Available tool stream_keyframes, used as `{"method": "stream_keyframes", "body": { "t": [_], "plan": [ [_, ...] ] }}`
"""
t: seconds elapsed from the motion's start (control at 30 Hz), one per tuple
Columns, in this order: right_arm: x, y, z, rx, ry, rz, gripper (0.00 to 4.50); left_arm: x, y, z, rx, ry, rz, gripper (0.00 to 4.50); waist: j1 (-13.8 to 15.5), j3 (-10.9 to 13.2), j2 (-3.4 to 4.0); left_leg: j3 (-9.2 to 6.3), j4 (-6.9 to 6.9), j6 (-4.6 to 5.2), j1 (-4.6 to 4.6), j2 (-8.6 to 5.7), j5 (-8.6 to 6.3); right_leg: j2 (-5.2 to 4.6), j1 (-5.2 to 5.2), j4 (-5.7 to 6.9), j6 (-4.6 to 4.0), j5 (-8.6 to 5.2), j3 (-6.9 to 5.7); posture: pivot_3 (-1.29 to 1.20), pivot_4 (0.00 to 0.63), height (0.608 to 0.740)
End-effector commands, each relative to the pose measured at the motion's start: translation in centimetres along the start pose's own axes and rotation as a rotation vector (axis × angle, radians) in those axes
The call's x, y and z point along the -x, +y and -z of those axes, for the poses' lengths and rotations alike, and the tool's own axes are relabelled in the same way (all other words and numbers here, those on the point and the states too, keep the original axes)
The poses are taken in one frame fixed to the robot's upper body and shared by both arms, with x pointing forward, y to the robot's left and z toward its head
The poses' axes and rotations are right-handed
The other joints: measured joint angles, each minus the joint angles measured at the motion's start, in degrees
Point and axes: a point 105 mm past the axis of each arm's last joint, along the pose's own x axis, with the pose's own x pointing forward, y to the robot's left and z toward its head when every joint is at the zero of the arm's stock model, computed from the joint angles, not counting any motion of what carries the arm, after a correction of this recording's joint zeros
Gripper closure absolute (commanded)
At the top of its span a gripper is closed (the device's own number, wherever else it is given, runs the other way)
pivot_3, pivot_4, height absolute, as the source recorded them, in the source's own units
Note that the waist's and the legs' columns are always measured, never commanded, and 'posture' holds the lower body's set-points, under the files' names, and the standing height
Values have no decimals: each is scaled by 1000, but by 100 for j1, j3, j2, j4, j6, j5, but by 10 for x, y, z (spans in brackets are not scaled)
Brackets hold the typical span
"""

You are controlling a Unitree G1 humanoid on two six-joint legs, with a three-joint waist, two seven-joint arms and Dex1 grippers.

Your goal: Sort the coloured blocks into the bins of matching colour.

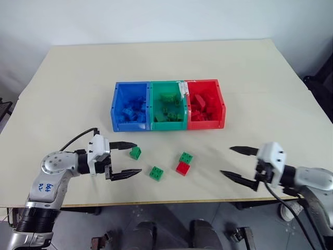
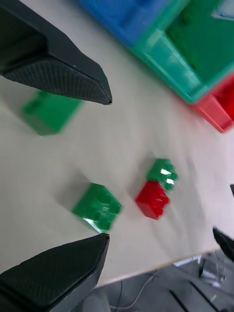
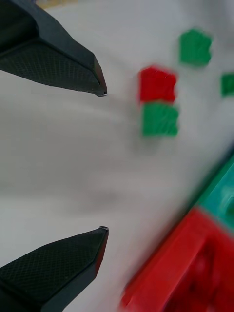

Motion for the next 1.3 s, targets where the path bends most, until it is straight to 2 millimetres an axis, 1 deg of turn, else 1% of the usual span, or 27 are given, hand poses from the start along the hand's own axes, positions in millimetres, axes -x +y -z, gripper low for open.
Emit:
{"method": "stream_keyframes", "body": {
  "t": [0.03,0.13,0.23,0.27,0.33,0.4,0.53,0.77,0.83,0.93,1.07,1.17,1.3],
  "plan": [
    [-22,10,-9,-30,-13,-38,18,15,0,-5,-20,0,-56,0,11,0,0,-1,0,0,-1,-1,-2,0,-1,-1,0,0,0,0,150,740],
    [-38,2,-13,-57,-14,-4,18,20,-6,-2,-13,8,-77,0,27,1,-2,-4,2,4,-5,-8,-7,-8,-1,-4,1,0,-1,0,150,740],
    [-45,-7,-16,-44,-6,16,18,22,-11,-3,-6,7,-91,0,38,3,-5,-7,4,5,-6,-13,-8,-13,-1,-4,3,1,-2,0,150,740],
    [-45,-10,-15,-12,15,19,18,22,-13,-2,-4,8,-97,0,43,3,-5,-7,4,5,-7,-13,-8,-13,-1,-5,3,1,-2,0,150,740],
    [-44,-16,-6,63,72,17,18,22,-15,-2,3,5,-106,0,41,3,-5,-7,2,6,-7,-13,-8,-13,-1,-6,2,1,-3,0,150,740],
    [-45,-19,0,95,99,11,18,22,-17,-2,7,3,-112,0,36,3,-5,-7,1,9,-7,-14,-10,-13,-2,-7,2,1,-3,0,150,740],
    [-52,-16,0,111,85,-22,18,21,-18,-4,9,-2,-118,0,4,3,-5,-2,-1,9,-7,-12,-10,-11,-4,-6,2,1,-4,0,150,740],
    [-72,5,-7,76,30,-101,18,22,-16,-6,8,-4,-132,0,6,3,-5,0,0,7,-7,-10,-12,-10,-6,-7,2,1,-3,0,150,740],
    [-76,7,-8,67,26,-97,18,22,-16,-6,8,-7,-133,0,7,3,-5,-1,1,8,-7,-10,-12,-10,-5,-7,2,1,-3,0,150,740],
    [-83,1,-3,69,49,-49,18,20,-16,-8,5,-13,-128,0,7,3,-5,-1,1,8,-7,-10,-13,-10,-5,-6,2,1,-3,0,150,740],
    [-82,-7,0,69,70,-4,18,20,-17,-7,8,-14,-128,0,6,3,-5,-1,0,7,-7,-11,-13,-10,-6,-6,2,1,-2,0,150,740],
    [-79,-8,1,60,74,-5,612,20,-17,-7,9,-15,-128,0,7,3,-5,-1,0,7,-7,-10,-13,-10,-6,-7,2,1,-3,0,150,740],
    [-73,-8,-2,61,55,-10,1936,21,-17,-8,11,-23,-129,0,7,3,-5,-1,1,7,-7,-10,-13,-10,-6,-6,2,1,-3,0,150,740]
  ]
}}
